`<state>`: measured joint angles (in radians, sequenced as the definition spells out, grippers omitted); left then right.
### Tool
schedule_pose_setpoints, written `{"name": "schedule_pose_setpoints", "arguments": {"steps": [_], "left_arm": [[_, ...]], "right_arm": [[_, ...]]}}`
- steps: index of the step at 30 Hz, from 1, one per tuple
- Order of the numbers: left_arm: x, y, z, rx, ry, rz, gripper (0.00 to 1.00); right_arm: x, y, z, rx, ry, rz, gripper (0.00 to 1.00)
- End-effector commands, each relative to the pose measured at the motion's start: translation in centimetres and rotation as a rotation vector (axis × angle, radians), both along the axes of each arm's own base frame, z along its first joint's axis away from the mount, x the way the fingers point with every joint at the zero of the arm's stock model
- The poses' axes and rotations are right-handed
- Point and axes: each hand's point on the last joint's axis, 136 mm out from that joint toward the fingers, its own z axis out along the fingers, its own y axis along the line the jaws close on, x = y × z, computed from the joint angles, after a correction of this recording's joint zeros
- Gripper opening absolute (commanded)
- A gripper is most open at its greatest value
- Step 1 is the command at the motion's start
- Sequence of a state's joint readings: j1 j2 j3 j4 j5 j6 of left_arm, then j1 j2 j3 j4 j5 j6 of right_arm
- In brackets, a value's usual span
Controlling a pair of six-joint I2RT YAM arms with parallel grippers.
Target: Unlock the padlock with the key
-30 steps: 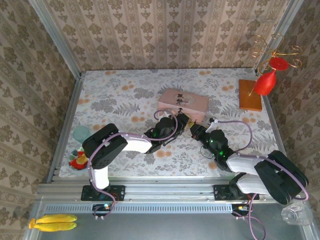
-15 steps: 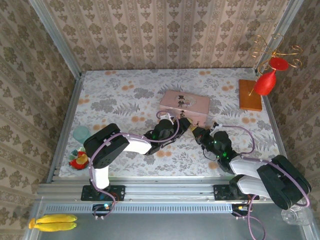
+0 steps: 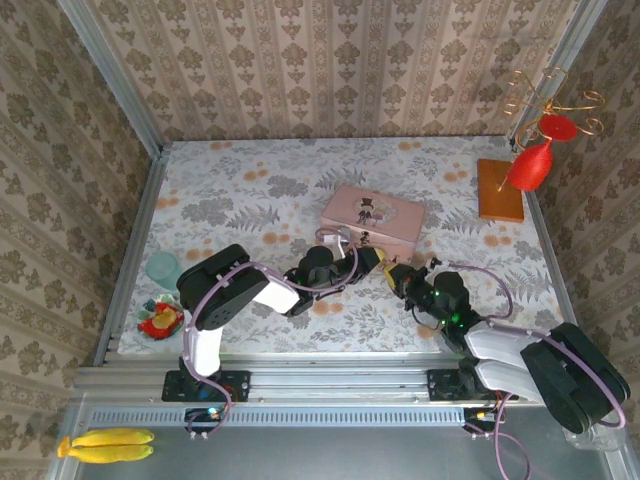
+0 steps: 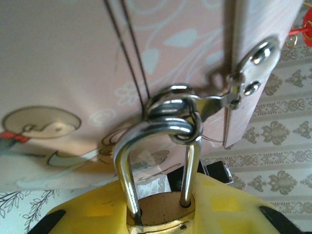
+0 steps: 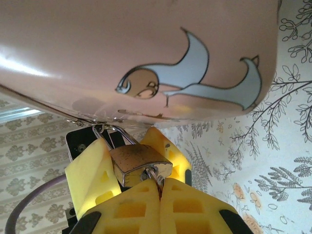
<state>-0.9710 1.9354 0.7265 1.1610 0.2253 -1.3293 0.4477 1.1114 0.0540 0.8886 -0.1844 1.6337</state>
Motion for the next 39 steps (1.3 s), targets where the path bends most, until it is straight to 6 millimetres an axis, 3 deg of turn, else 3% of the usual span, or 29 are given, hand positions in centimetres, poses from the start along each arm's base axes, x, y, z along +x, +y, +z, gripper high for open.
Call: {"name": "schedule_pose_setpoints", "arguments": {"steps": [1,6,10,13,22,29,34,39], "left_arm": [[-0.6,0.7,2.3,-0.014,-0.127,-0.053,0.00],[0.2,1.8,0.9,0.046,-0.091,-0.029,0.00],[0.6,2.0,0.8,0.062,-0.082,-0.003,0.00],[1.1,2.3,1.1,0.055,-0.065,0.029,0.00],[2.1,3.9,2.6,0.070,0.037,0.143,0.00],[2.2,5.3,2.9,0.183,0.066,0.181,0.00],[2.1,6.9,2.7,0.264,0.034,0.181,0.00],[1.2,9.3,1.5,0.449,-0.052,0.136,0.09]], "right_arm": [[1.4,-2.3,2.3,0.055,-0.062,-0.144,0.00],[1.0,-2.8,1.9,0.008,-0.036,-0.145,0.01],[0.7,-2.5,1.8,-0.119,-0.045,-0.087,0.29],[0.5,-2.5,2.1,-0.206,-0.089,-0.055,0.36],[0.1,-0.8,3.9,-0.725,-0.428,0.202,0.36],[-2.5,3.0,4.3,-1.240,-0.868,0.392,0.38],[-2.1,1.3,4.8,-1.309,-0.852,0.296,0.40],[-2.5,0.1,4.3,-1.311,-0.744,0.317,0.42]]}}
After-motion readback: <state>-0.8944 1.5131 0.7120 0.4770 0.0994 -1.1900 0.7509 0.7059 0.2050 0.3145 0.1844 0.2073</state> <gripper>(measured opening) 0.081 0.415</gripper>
